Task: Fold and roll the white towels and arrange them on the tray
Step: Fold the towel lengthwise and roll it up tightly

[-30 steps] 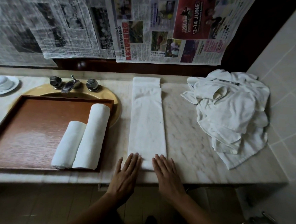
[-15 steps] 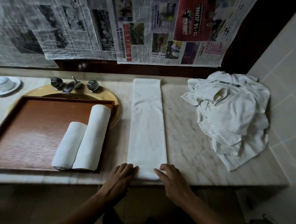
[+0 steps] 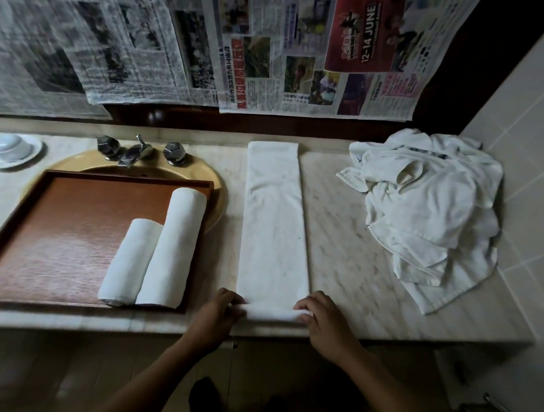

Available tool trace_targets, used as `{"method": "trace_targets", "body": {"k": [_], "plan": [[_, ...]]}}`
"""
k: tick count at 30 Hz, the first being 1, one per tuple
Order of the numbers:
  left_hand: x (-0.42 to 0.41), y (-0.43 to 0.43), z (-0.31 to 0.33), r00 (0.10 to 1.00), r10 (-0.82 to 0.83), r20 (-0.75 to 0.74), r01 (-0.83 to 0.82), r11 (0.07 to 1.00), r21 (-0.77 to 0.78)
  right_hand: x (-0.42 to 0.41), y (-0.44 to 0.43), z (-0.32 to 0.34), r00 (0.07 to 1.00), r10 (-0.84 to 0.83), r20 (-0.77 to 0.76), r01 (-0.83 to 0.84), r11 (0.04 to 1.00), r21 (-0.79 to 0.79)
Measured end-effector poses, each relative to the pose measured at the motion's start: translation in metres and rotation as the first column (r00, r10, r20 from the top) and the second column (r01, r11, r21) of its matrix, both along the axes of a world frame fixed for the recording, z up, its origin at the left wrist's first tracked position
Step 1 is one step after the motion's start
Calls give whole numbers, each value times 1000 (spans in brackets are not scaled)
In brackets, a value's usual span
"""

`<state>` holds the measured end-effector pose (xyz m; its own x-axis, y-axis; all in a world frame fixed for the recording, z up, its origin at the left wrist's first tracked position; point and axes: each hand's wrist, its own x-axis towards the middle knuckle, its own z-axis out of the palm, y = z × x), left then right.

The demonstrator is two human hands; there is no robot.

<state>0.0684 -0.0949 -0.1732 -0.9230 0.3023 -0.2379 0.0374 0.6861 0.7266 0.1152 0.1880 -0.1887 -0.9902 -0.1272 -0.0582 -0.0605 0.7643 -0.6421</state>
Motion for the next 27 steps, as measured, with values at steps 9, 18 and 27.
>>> {"method": "trace_targets", "body": {"k": [9,18,27], "plan": [[-17,8,14,993,85,80,-81,995,-54,10,-38,-4,932,-13,-362,97,972,215],[0,11,12,966,257,-6,-256,963,-83,35,-44,-24,942,151,-300,-25,923,383],[31,35,-37,746,-433,-506,156,852,-499,21,-41,-27,947,198,-254,-81,909,408]]}}
